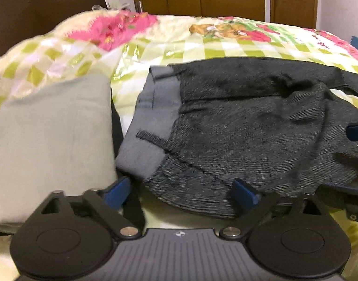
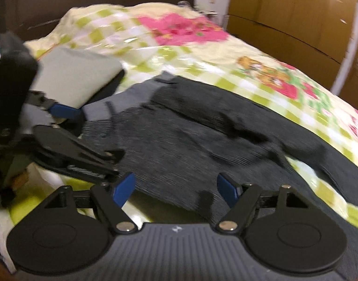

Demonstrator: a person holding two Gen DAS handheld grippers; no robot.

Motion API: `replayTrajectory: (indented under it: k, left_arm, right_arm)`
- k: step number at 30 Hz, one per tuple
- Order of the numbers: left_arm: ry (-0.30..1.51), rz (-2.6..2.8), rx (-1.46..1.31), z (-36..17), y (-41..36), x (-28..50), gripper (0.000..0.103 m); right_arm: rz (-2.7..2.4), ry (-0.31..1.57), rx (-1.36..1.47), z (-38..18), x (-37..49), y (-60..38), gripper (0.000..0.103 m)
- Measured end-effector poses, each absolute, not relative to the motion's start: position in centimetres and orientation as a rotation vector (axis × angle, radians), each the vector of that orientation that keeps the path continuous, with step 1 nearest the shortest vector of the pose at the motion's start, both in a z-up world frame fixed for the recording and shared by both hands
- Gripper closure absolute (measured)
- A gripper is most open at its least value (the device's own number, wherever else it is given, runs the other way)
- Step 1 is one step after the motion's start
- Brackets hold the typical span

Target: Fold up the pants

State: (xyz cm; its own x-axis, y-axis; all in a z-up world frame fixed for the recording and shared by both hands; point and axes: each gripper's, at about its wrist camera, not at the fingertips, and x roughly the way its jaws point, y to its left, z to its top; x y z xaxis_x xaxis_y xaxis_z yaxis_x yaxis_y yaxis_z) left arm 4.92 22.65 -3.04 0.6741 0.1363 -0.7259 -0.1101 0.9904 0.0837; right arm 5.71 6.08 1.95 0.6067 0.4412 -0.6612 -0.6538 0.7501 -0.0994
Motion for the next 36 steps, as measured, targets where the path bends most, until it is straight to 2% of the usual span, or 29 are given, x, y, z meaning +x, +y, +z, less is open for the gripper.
replayTrajectory:
  k: [6,8,10,13,15,18,19,20,25,30,36]
  left_arm:
    - [0.813,0.144,0.06,-3.2,24.8,5.1,0.017]
    - [0.826,0.154,0.029,-3.2,26.3,5.3,0.029]
    - [0.831,0.154,0.03,-3.2,27.2,5.3,0.031]
    - [0.835,0.162,0.07,-3.3,27.6,5.1,0.034]
    - [0.836,0.172,0.078,-3.3,28.0,5.0,0.037]
    - [0.848,0.195,0.056,-3.0,29.1,4.8,0.051]
    - [0.855,0.207,0.064,-2.7,29.2,4.5,0.059]
    - [0.859,0.207,0.071,-2.6,29.2,4.4,0.061]
    - [0.856,0.218,0.132,-2.0,28.0,3.4,0.06]
    - [0.837,0.211,0.187,-1.2,25.7,3.2,0.049]
    - [0.791,0.168,0.191,0.5,22.2,3.3,0.048]
  right_arm:
    - [0.748,0.668,-0.439,0.7,6.2,10.6,0.037]
    - [0.788,0.658,-0.48,0.2,6.2,12.1,0.039]
    - [0.823,0.666,-0.522,-0.7,6.2,13.8,0.042]
    - [0.875,0.732,-0.554,-2.4,7.0,16.1,0.064]
    - [0.876,0.747,-0.564,-3.2,7.1,17.3,0.065]
    - [0.873,0.718,-0.592,-3.5,6.7,18.8,0.072]
    - [0.891,0.716,-0.589,-3.5,6.5,19.2,0.088]
    - [0.929,0.732,-0.574,-3.5,6.2,19.4,0.088]
    - [0.932,0.722,-0.576,-3.6,5.3,19.6,0.087]
    - [0.946,0.784,-0.404,-1.0,7.1,17.0,0.086]
    - [0.763,0.798,-0.271,1.2,8.7,7.8,0.081]
